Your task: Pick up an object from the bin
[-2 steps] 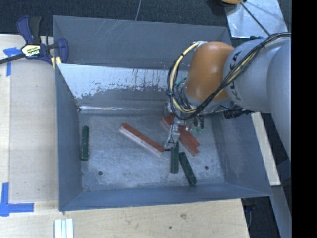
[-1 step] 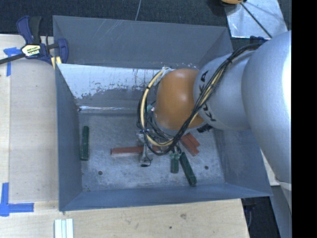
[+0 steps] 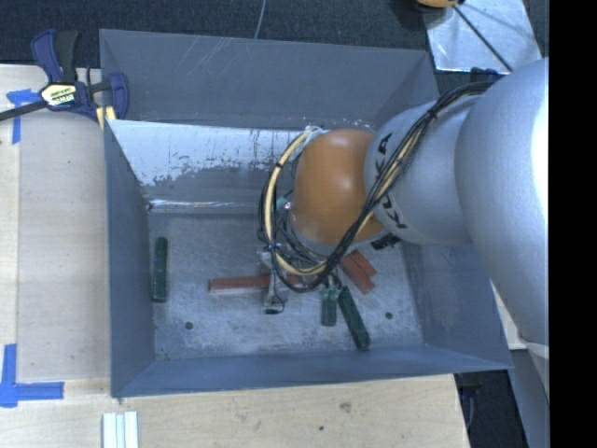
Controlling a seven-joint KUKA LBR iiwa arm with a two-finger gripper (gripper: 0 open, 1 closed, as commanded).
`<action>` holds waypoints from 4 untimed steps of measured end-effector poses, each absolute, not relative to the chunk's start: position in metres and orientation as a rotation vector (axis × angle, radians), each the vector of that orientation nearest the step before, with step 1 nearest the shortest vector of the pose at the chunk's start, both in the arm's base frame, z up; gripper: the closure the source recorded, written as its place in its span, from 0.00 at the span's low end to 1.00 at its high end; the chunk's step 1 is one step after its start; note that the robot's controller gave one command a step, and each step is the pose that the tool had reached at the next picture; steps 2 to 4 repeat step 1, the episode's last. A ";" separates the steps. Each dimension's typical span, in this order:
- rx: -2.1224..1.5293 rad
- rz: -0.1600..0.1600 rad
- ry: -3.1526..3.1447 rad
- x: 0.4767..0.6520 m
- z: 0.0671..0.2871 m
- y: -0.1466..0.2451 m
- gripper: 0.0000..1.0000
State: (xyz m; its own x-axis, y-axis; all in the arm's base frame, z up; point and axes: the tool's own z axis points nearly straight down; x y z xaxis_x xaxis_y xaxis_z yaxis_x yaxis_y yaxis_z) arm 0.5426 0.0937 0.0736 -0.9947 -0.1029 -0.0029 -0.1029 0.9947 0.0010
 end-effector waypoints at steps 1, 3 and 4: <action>-0.090 0.000 3.136 0.554 0.217 0.061 1.00; -0.090 0.000 3.136 0.554 0.217 0.061 1.00; -0.090 0.000 3.136 0.554 0.217 0.061 1.00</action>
Offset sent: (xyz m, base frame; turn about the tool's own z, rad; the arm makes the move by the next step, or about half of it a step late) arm 0.0000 0.0000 0.0000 0.0000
